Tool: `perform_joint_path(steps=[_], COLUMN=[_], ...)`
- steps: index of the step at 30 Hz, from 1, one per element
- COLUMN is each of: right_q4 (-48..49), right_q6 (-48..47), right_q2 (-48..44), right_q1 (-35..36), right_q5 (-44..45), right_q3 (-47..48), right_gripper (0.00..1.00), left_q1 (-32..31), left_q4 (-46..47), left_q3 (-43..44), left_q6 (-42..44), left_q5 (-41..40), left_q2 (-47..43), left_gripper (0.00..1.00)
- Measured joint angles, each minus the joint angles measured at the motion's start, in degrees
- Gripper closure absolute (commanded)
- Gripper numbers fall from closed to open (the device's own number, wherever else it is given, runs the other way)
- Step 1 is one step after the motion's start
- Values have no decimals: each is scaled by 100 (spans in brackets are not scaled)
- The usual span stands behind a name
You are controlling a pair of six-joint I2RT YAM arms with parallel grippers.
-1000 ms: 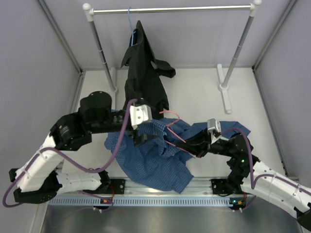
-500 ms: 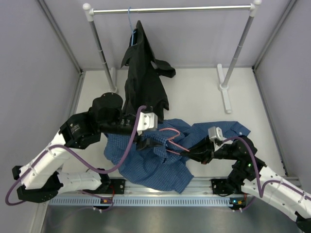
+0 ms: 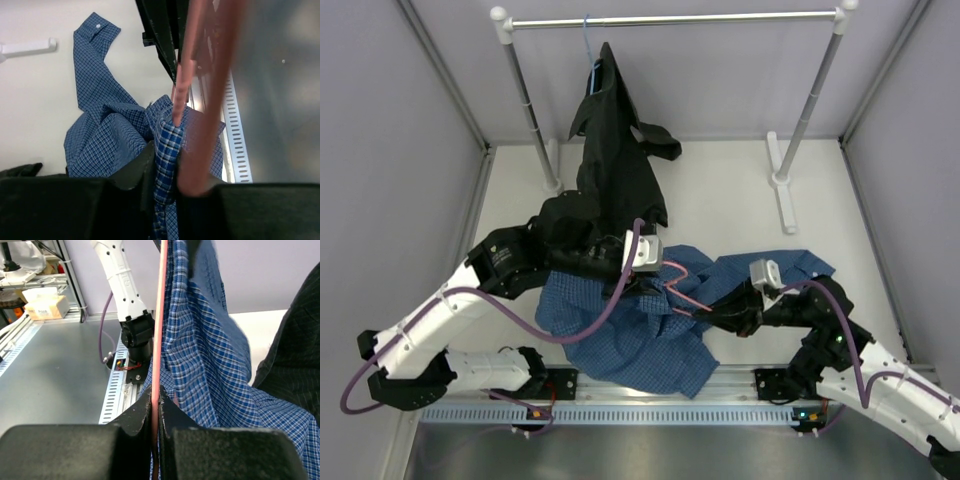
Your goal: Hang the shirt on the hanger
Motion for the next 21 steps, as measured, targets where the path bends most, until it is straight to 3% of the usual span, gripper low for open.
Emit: perform_joint_path(steps=[2, 10, 12, 13, 16, 21], right_q4=[-50, -37, -39, -39, -81, -831], right_q6=[-17, -28, -4, 31, 37, 627], right_q2=[26, -15, -72, -136, -428, -1078], right_q1=[-2, 0, 0, 0, 2, 2], right_q5=[50, 136, 214, 286, 684, 2063], right_q3=[2, 4, 4, 4, 4, 98], right_gripper=[100, 98, 67, 1, 1, 0], left_q1=[-4, -31, -33, -31, -22, -22], left_q4=[-63, -122, -116, -118, -52, 409], left_q3=[0, 0, 0, 0, -17, -306], left_q6=[-20, 2, -2, -11, -74, -313], left_q5=[55, 114, 39, -31, -343, -1071], left_q2=[13, -28, -52, -70, -203, -647], left_gripper=[100, 100, 100, 100, 100, 100])
